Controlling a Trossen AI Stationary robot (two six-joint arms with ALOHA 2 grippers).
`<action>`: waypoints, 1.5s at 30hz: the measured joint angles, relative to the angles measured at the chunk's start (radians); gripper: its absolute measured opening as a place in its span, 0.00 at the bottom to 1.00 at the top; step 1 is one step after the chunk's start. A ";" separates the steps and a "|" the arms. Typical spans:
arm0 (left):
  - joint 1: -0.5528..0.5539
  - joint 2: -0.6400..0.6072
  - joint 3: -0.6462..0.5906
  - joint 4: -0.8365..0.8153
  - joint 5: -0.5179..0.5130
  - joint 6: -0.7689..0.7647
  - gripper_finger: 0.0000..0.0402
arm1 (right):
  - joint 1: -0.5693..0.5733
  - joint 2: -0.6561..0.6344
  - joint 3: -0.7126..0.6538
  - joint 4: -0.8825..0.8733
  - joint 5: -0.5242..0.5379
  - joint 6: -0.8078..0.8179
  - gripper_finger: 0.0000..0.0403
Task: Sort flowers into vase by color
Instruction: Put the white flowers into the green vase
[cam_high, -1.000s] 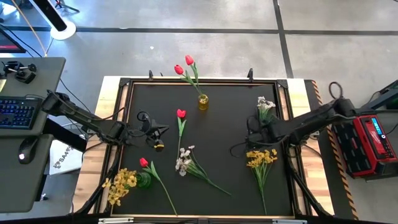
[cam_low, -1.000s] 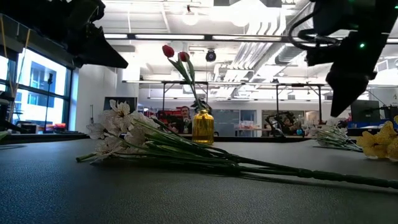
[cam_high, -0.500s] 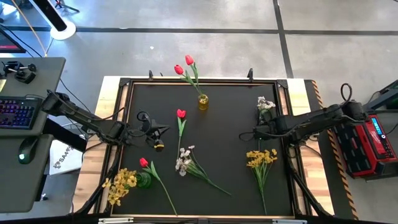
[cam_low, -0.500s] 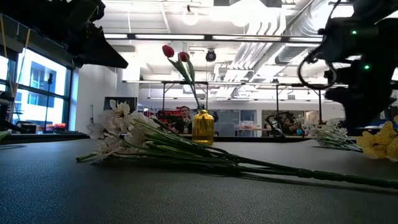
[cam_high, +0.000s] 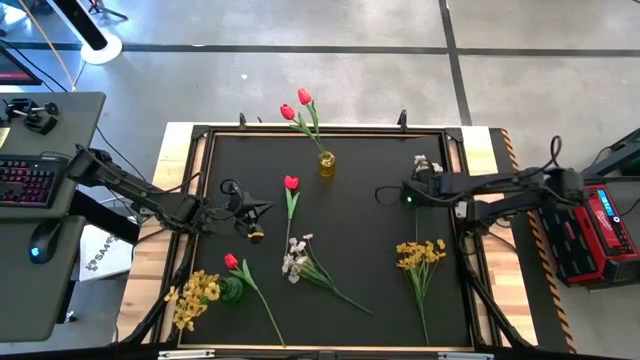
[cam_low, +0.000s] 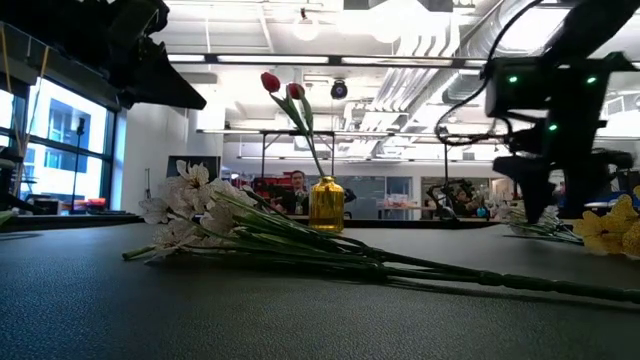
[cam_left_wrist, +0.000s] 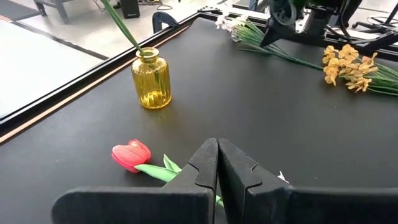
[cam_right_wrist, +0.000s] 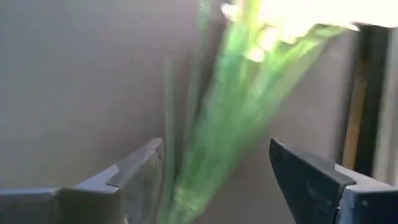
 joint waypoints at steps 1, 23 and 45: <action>0.000 0.000 0.000 0.000 0.000 0.003 0.00 | -0.016 0.010 0.000 0.036 -0.020 -0.035 0.66; 0.000 0.000 0.000 0.005 0.000 0.004 0.00 | -0.114 0.173 0.004 0.198 -0.108 -0.236 0.02; 0.000 0.009 0.000 0.333 0.277 0.345 0.00 | 0.193 -0.058 -0.001 1.321 -0.125 -0.922 0.01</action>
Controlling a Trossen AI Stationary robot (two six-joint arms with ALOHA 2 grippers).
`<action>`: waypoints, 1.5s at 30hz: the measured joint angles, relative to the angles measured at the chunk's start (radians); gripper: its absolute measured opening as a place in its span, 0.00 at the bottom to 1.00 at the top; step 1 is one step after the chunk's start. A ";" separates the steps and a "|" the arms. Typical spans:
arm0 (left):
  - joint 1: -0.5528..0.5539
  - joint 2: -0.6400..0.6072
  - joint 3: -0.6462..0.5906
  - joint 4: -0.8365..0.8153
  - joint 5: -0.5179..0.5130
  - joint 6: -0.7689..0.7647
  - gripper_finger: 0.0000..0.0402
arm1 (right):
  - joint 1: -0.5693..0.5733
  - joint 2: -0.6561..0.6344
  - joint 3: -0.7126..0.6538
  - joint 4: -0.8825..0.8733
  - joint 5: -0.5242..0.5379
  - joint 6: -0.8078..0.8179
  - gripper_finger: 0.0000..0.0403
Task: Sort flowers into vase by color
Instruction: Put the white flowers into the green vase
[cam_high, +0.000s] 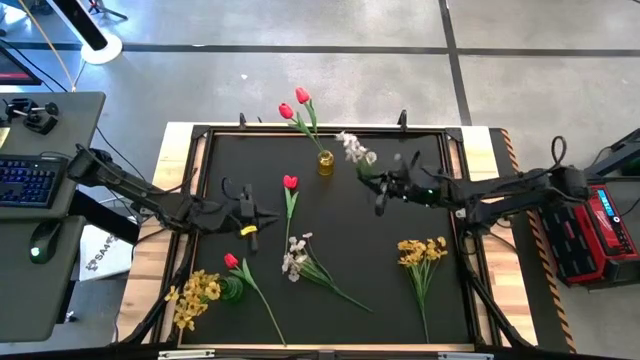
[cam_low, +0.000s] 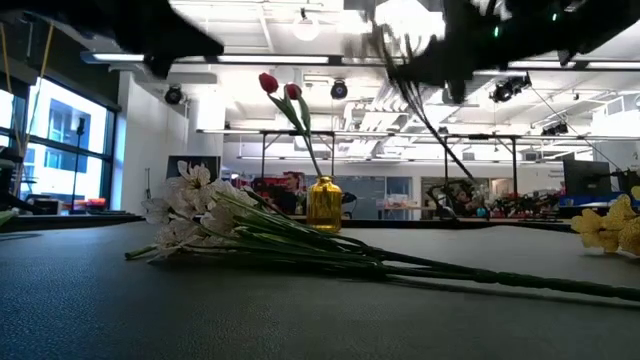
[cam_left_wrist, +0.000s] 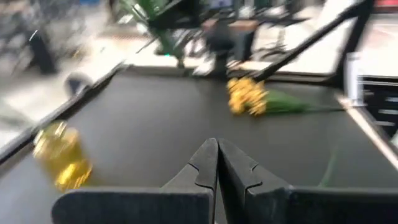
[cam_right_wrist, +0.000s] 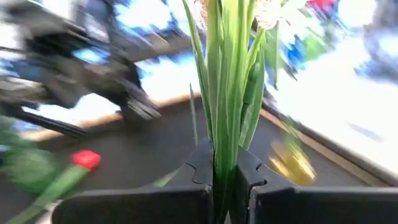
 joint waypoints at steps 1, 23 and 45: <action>0.000 0.006 0.000 0.036 0.025 0.045 0.00 | 0.022 0.004 0.000 0.059 -0.020 -0.037 0.00; 0.190 0.384 0.123 0.490 0.335 0.184 0.50 | 0.176 0.358 0.046 0.742 -0.171 -0.255 0.00; 0.202 0.622 0.312 0.488 0.436 0.192 0.43 | 0.182 0.508 0.143 0.742 -0.215 -0.262 0.00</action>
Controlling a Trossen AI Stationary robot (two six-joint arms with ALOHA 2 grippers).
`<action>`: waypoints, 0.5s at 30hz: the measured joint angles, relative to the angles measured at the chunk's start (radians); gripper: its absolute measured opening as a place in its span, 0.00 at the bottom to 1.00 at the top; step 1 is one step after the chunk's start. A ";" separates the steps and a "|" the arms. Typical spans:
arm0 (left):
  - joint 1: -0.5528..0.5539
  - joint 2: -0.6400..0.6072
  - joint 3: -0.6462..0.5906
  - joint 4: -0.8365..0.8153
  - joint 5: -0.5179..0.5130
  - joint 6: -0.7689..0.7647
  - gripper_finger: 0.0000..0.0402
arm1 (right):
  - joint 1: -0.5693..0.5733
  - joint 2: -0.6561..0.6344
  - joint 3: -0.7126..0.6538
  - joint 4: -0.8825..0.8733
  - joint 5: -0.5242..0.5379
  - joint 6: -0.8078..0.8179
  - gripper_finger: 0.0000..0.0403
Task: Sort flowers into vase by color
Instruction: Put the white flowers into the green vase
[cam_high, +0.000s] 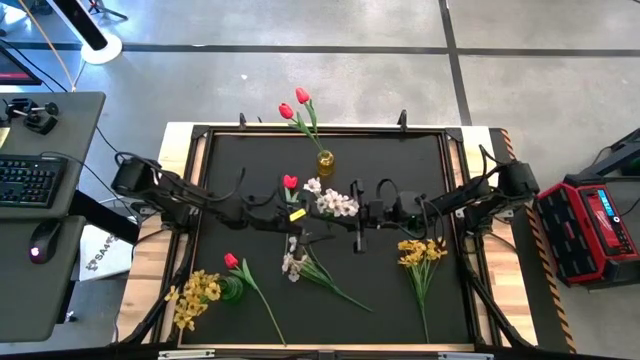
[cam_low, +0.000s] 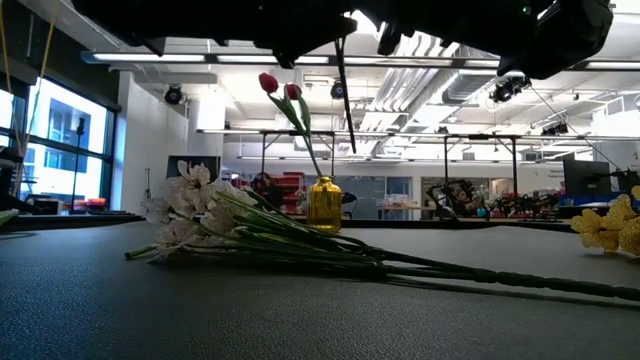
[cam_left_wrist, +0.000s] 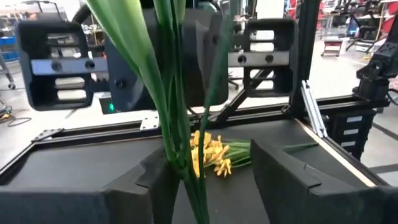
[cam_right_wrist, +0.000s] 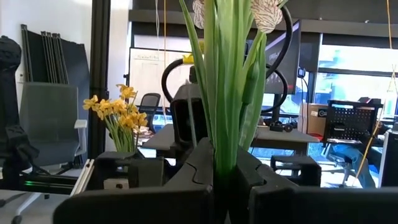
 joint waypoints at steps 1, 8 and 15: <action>0.000 0.006 0.006 0.001 0.000 0.000 0.42 | 0.000 0.000 0.000 -0.001 0.000 0.002 0.00; 0.000 0.016 0.015 0.001 -0.004 0.000 0.25 | 0.000 0.000 0.000 -0.010 0.000 0.021 0.00; 0.000 0.009 0.015 -0.026 -0.012 0.000 0.02 | 0.001 0.000 0.000 -0.072 -0.004 0.084 0.09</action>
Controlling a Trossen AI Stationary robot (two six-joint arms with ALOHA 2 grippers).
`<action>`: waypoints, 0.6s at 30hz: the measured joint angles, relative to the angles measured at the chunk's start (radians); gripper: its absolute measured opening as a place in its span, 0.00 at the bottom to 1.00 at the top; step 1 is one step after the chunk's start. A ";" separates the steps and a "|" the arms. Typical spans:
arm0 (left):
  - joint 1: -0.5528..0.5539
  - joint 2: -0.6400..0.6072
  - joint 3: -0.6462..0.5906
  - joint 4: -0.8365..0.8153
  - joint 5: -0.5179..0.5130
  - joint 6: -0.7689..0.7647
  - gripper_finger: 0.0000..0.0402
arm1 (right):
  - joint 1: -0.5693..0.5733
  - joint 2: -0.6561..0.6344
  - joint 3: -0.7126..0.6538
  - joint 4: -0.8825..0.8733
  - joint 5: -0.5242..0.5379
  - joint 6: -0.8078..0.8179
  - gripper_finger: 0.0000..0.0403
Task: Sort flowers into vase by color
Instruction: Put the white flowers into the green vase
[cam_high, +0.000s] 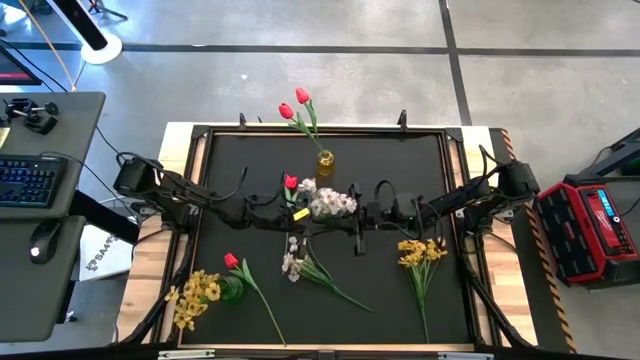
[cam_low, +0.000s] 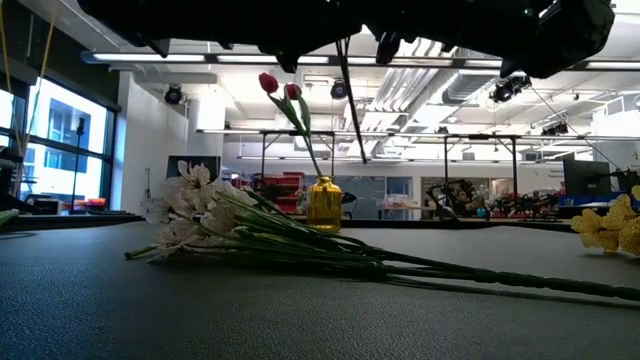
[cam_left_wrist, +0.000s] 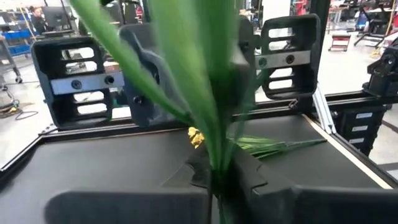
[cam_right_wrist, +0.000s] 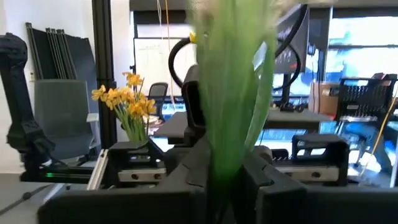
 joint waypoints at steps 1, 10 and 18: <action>0.000 0.000 0.000 -0.003 0.000 0.000 0.02 | 0.000 -0.001 0.000 -0.005 -0.002 0.013 0.11; -0.029 -0.072 0.001 -0.180 -0.132 0.018 0.01 | 0.009 -0.112 0.000 -0.133 -0.005 -0.011 0.43; -0.140 -0.326 0.001 -0.576 -0.390 0.024 0.00 | 0.082 -0.311 -0.001 -0.295 0.011 -0.079 0.53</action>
